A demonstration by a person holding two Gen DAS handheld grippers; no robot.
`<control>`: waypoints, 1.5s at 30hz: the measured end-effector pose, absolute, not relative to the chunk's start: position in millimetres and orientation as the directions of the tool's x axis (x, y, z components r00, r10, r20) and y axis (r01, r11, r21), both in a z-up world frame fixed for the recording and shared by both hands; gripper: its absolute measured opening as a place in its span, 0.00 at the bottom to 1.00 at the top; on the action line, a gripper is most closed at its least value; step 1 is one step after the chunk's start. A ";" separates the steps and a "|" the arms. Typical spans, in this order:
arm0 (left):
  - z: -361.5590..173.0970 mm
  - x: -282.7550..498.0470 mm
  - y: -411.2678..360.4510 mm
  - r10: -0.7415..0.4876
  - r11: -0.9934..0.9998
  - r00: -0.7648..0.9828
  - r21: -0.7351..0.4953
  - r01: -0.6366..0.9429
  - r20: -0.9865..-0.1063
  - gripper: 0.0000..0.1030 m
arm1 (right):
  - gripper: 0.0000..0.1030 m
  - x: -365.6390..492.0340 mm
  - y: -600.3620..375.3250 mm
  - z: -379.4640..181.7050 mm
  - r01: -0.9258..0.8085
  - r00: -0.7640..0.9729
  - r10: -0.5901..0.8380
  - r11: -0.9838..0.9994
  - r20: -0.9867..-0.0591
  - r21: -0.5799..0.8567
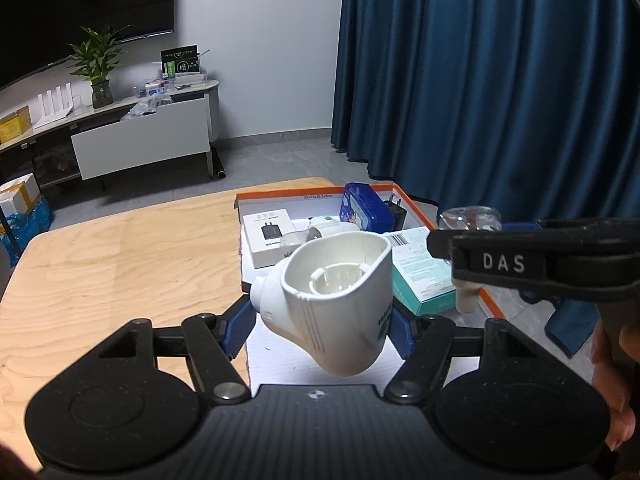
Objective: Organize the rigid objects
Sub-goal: 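Lower the mug and glass bottle into the box and open both grippers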
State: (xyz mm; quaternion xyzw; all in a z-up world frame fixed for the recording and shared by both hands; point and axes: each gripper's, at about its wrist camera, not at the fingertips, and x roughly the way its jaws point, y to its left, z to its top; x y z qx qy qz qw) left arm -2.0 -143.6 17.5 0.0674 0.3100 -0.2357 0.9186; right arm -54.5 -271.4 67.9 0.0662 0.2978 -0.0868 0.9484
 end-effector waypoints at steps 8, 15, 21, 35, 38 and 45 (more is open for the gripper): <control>15.3 0.4 -147.7 -0.390 0.879 0.690 -0.024 0.476 -0.610 0.68 | 0.58 -45.3 -270.2 65.8 0.189 0.804 -0.116 0.980 -0.583 0.065; 14.2 -0.5 -152.4 -0.391 0.878 0.688 -0.022 0.479 -0.611 0.68 | 0.58 -40.7 -272.1 62.2 0.183 0.798 -0.110 0.981 -0.592 0.064; 11.2 0.6 -155.8 -0.389 0.876 0.682 -0.021 0.481 -0.619 0.68 | 0.58 -35.7 -274.7 59.7 0.174 0.793 -0.100 0.982 -0.600 0.066; 5.5 3.3 -162.0 -0.383 0.878 0.673 -0.023 0.478 -0.633 0.68 | 0.58 -19.8 -276.6 52.7 0.151 0.782 -0.079 0.986 -0.619 0.064; 4.0 4.5 -163.9 -0.383 0.879 0.669 -0.027 0.477 -0.637 0.68 | 0.58 -15.9 -278.0 51.3 0.150 0.778 -0.079 0.987 -0.623 0.063; 1.3 6.4 -169.0 -0.384 0.877 0.664 -0.028 0.480 -0.642 0.68 | 0.58 -6.5 -285.7 50.4 0.157 0.775 -0.088 0.986 -0.626 0.057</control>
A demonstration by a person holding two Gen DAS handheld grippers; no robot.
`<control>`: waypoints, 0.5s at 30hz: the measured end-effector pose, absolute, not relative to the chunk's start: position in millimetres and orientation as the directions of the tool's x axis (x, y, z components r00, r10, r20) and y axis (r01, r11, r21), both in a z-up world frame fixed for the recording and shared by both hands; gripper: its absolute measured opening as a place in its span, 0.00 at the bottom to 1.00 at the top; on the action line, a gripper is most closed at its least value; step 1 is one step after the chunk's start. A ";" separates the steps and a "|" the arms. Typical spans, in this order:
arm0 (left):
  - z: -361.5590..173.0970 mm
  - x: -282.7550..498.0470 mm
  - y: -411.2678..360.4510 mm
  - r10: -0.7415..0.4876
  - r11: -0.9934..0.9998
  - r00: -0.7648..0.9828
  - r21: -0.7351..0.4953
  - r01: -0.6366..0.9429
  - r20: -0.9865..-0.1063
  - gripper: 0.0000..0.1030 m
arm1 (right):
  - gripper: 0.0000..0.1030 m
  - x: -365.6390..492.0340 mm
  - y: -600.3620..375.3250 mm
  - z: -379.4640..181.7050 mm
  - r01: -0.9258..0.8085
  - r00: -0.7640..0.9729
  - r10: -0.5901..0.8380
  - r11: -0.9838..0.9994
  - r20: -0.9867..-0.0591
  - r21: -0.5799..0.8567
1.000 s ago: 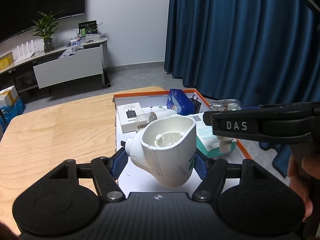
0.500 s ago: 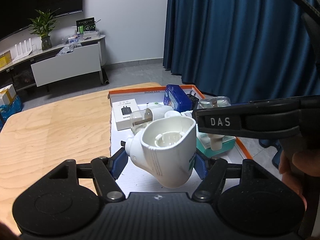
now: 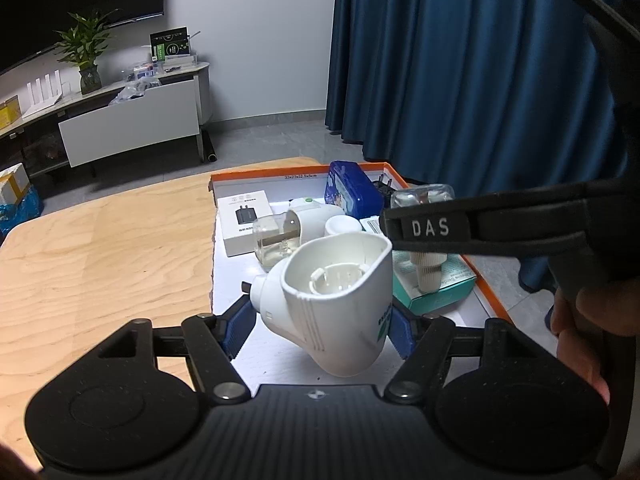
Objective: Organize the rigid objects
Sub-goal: 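Lower the mug and glass bottle into the box and open both grippers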
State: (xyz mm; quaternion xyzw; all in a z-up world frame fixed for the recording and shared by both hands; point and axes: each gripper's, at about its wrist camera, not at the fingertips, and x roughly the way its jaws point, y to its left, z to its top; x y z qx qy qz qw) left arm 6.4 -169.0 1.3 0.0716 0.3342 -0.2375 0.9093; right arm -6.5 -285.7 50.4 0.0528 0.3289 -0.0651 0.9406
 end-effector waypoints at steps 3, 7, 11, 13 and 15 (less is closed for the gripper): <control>1.6 9.3 -171.8 -0.387 0.875 0.662 -0.030 0.483 -0.642 0.68 | 0.58 -1.5 -289.0 50.8 0.159 0.774 -0.092 0.986 -0.626 0.052; 1.7 15.4 -174.4 -0.388 0.877 0.663 -0.035 0.480 -0.641 0.68 | 0.58 4.4 -293.5 51.7 0.162 0.775 -0.097 0.986 -0.625 0.047; 1.8 21.3 -176.7 -0.384 0.879 0.665 -0.033 0.476 -0.640 0.68 | 0.58 8.8 -299.9 51.3 0.172 0.774 -0.102 0.984 -0.625 0.053; 1.4 24.6 -177.7 -0.382 0.882 0.668 -0.035 0.470 -0.639 0.68 | 0.58 11.1 -302.5 50.8 0.175 0.772 -0.104 0.983 -0.627 0.052; 1.4 28.7 -178.0 -0.379 0.884 0.668 -0.038 0.466 -0.640 0.68 | 0.58 12.7 -305.4 50.0 0.179 0.770 -0.104 0.982 -0.629 0.057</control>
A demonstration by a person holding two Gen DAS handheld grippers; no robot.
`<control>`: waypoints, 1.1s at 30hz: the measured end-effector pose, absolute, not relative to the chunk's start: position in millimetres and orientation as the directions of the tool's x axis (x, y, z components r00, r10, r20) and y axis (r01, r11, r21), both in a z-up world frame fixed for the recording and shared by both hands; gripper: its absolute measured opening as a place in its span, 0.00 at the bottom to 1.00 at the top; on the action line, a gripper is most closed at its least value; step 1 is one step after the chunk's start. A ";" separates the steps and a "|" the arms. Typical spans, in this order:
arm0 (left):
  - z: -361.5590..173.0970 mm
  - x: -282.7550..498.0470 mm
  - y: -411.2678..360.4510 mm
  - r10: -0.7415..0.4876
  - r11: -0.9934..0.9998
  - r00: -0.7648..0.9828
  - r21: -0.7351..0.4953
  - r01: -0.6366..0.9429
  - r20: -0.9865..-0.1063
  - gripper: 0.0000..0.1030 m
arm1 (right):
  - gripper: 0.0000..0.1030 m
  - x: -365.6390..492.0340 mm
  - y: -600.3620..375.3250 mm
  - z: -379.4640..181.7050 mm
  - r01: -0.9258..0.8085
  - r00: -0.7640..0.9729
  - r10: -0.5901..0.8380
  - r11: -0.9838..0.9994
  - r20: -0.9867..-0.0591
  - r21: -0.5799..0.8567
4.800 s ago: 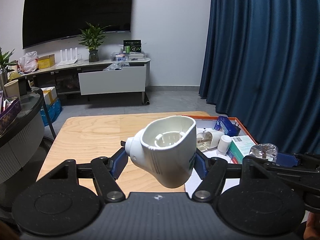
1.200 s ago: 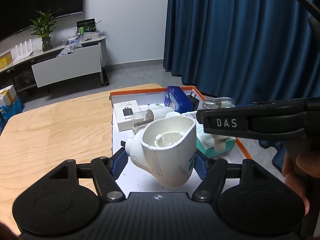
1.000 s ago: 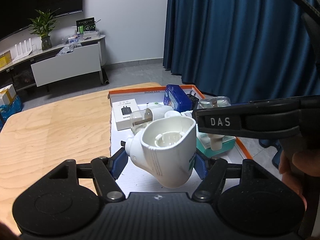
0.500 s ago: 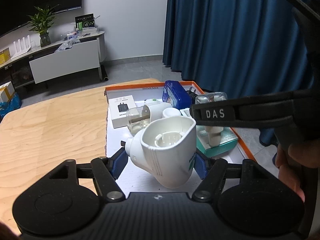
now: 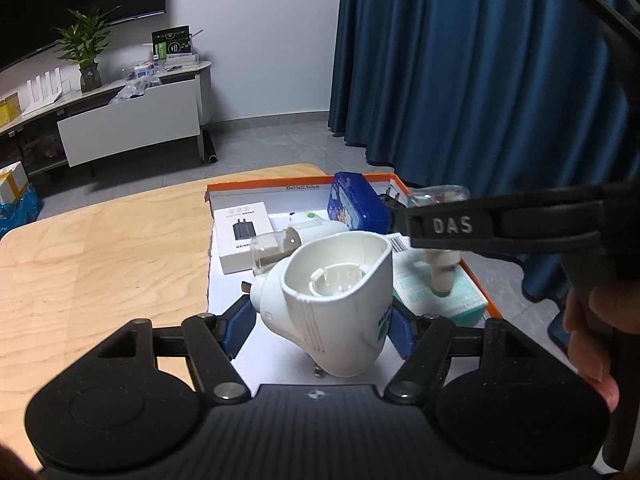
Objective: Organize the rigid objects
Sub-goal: 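Lower the mug and glass bottle into the box and open both grippers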
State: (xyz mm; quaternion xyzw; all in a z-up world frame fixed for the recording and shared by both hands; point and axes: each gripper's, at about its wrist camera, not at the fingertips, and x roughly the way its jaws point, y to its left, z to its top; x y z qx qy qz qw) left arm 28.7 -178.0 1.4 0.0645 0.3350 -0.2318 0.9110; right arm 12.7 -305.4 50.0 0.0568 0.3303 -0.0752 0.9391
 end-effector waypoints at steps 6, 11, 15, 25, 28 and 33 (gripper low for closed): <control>0.7 40.5 -180.6 -0.374 0.889 0.669 -0.042 0.456 -0.643 0.68 | 0.58 22.5 -312.0 49.1 0.187 0.767 -0.101 0.980 -0.634 0.070; -0.6 43.2 -183.2 -0.378 0.887 0.665 -0.045 0.460 -0.644 0.68 | 0.58 30.0 -315.2 47.8 0.187 0.765 -0.095 0.979 -0.636 0.078; -2.1 46.9 -185.3 -0.380 0.887 0.661 -0.051 0.459 -0.647 0.68 | 0.58 35.9 -315.7 47.0 0.183 0.763 -0.089 0.980 -0.640 0.081; -6.0 54.0 -187.1 -0.383 0.887 0.651 -0.063 0.458 -0.656 0.68 | 0.58 52.8 -317.8 42.1 0.186 0.752 -0.084 0.979 -0.653 0.088; -6.6 55.7 -187.9 -0.384 0.886 0.649 -0.066 0.459 -0.657 0.68 | 0.58 59.1 -315.9 41.0 0.181 0.752 -0.077 0.979 -0.655 0.093; -8.1 57.9 -189.1 -0.384 0.886 0.646 -0.067 0.458 -0.659 0.68 | 0.61 66.5 -314.7 39.4 0.173 0.754 -0.066 0.980 -0.654 0.101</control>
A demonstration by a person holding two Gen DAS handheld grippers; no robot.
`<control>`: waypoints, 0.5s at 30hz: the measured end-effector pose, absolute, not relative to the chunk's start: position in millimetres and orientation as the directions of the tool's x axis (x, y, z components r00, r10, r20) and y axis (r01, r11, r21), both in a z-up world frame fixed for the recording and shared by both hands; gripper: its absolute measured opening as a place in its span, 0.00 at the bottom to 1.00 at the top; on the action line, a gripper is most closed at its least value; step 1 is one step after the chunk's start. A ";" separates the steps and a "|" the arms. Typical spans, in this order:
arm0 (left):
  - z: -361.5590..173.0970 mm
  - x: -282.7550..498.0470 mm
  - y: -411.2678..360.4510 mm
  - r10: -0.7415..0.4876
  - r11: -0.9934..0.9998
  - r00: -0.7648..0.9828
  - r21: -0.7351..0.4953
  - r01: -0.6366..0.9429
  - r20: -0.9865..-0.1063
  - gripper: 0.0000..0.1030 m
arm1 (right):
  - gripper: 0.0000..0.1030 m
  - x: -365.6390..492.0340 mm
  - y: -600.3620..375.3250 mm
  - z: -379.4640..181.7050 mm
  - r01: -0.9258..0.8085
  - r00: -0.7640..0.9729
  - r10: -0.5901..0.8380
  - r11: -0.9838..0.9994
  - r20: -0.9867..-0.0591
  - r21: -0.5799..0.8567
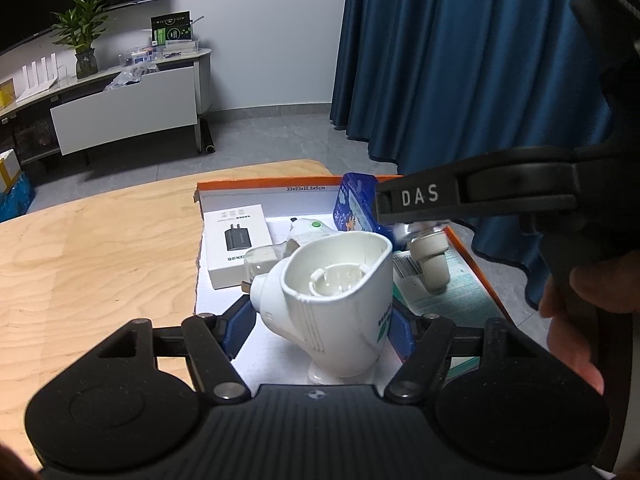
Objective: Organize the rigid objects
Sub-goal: 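Lower the mug and glass bottle into the box and open both grippers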
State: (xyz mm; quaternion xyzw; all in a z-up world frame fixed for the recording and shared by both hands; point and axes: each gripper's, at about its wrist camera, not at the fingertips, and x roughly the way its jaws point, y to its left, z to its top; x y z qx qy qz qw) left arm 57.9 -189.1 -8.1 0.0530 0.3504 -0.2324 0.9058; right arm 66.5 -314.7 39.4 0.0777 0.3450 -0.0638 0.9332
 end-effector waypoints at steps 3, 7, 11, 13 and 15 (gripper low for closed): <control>-10.0 59.6 -190.5 -0.386 0.885 0.641 -0.070 0.461 -0.663 0.68 | 0.62 63.7 -316.4 40.4 0.171 0.759 -0.061 0.979 -0.648 0.108; -13.1 61.0 -192.7 -0.405 0.875 0.621 -0.089 0.475 -0.671 0.70 | 0.62 54.7 -322.1 46.4 0.188 0.773 -0.069 0.974 -0.631 0.124; -11.8 57.8 -196.9 -0.423 0.864 0.619 -0.090 0.495 -0.662 0.77 | 0.62 40.4 -324.6 56.1 0.200 0.786 -0.086 0.972 -0.612 0.121; -9.9 55.7 -197.7 -0.429 0.861 0.613 -0.095 0.500 -0.663 0.77 | 0.62 31.7 -324.4 61.3 0.209 0.791 -0.105 0.972 -0.603 0.106; -6.7 52.3 -195.9 -0.429 0.863 0.615 -0.100 0.495 -0.662 0.79 | 0.62 21.6 -324.3 67.2 0.213 0.798 -0.113 0.972 -0.592 0.102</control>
